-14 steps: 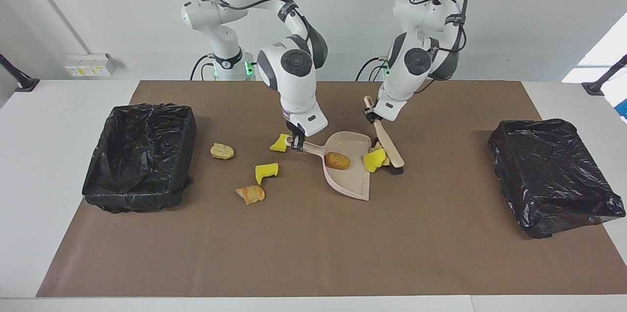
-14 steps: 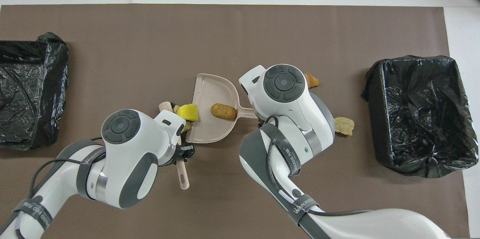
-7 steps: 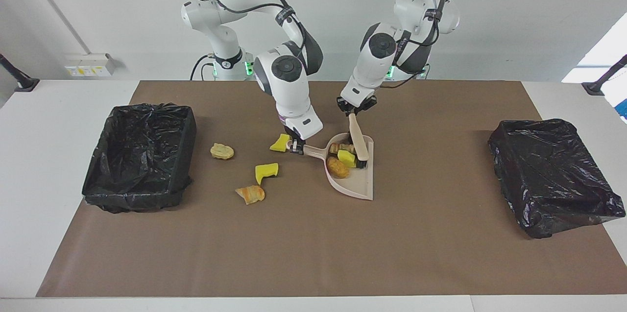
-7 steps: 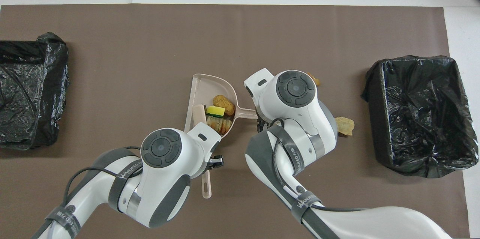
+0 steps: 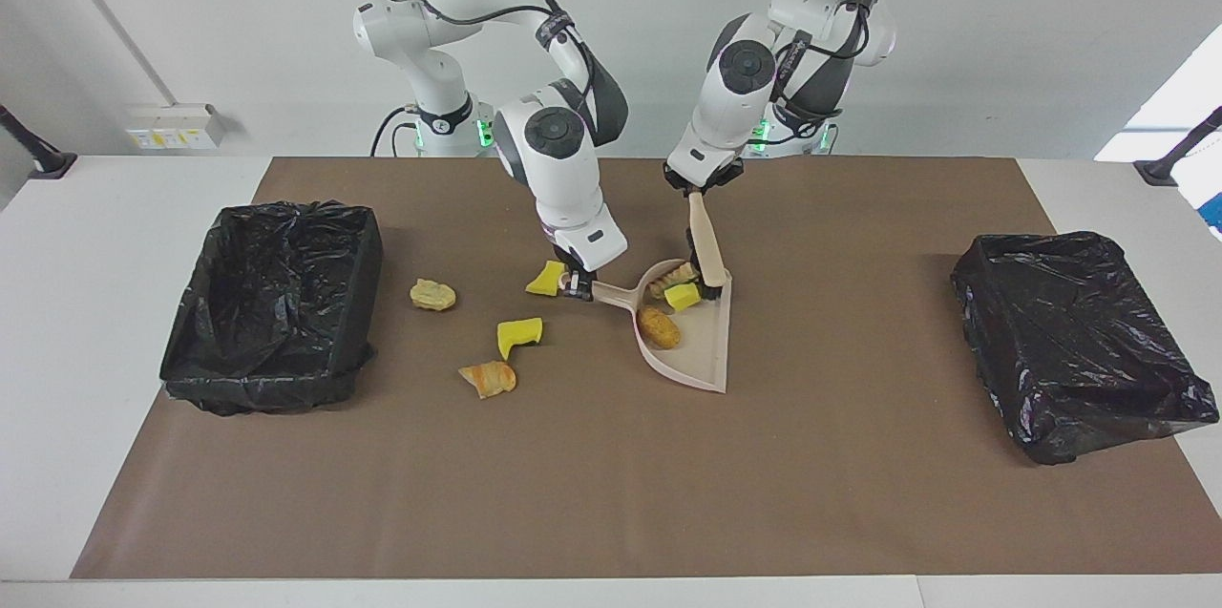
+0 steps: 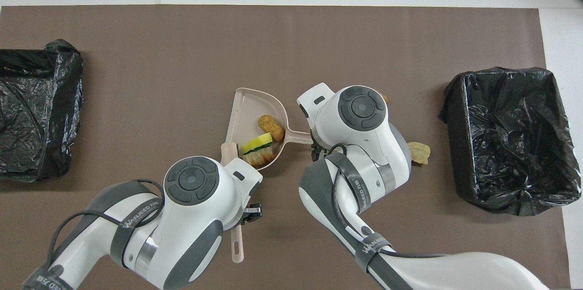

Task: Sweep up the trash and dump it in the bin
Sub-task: 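Carry the loaded dustpan toward the bin with the right gripper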

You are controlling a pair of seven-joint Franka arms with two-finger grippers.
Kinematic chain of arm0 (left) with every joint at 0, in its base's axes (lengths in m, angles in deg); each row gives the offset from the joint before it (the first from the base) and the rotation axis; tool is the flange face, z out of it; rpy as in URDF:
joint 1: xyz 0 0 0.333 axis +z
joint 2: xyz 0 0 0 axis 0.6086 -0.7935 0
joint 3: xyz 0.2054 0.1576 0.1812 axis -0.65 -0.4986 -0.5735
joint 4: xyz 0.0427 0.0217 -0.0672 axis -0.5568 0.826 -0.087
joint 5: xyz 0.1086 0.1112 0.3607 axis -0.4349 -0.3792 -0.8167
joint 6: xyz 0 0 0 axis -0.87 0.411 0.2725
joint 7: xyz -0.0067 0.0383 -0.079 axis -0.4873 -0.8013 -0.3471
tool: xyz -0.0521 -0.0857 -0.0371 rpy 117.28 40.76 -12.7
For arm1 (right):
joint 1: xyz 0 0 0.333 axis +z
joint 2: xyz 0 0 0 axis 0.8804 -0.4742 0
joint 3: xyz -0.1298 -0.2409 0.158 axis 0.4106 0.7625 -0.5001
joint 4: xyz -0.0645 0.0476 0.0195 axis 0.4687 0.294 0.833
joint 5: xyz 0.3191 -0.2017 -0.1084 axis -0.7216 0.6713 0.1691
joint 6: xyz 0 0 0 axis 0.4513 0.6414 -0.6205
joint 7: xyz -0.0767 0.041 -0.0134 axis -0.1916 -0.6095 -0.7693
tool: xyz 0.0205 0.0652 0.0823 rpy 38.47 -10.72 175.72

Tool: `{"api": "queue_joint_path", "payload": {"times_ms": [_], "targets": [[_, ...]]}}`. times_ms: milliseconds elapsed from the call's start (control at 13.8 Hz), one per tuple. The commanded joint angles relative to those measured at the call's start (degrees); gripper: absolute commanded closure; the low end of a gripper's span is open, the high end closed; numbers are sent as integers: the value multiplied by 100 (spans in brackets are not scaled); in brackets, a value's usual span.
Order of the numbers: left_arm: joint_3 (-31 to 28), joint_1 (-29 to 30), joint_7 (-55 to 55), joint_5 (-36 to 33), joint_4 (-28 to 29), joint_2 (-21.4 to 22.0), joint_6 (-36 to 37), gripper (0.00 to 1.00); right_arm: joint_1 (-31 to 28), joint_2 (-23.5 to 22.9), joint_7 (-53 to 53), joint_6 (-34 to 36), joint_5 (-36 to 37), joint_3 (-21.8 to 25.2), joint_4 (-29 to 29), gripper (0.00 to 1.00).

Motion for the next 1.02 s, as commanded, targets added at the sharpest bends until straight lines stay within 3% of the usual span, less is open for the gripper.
{"api": "queue_joint_path", "payload": {"times_ms": [0, 218, 508, 798, 943], "targets": [[-17, -89, -489, -270, 60, 136, 160, 100, -85, 136, 249, -111, -195, -32, -123, 100], [-8, -97, -665, -463, -1, 197, 457, 100, -85, 128, 249, -102, -195, -32, -106, 100], [97, -97, -1024, -482, 51, 750, 783, 100, -208, 136, 572, 143, -195, -32, 43, 100], [580, -167, -1149, -473, 1174, 1549, 21, 100, -568, 276, 1714, 653, -195, -32, 281, 100], [598, -605, -1158, -473, 1482, 1533, -287, 100, -831, 452, 1901, 890, -186, -32, 299, 100]]}}
